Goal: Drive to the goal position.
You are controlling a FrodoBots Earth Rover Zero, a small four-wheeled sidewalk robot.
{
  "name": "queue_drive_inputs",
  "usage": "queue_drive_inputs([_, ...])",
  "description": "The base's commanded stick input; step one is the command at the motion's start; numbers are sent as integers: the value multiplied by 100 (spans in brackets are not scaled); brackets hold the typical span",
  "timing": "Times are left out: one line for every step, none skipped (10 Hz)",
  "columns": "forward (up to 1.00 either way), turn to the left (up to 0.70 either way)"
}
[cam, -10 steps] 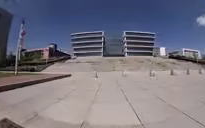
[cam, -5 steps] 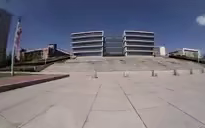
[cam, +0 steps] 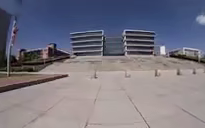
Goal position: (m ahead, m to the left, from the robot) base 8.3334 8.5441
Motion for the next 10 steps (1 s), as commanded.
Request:
queue_drive_inputs([70, 1])
queue_drive_inputs([70, 1])
queue_drive_inputs([70, 1])
queue_drive_inputs([70, 1])
queue_drive_inputs([70, 1])
queue_drive_inputs([70, 1])
queue_drive_inputs([70, 1])
queue_drive_inputs([70, 1])
queue_drive_inputs([70, 1])
queue_drive_inputs([70, 1])
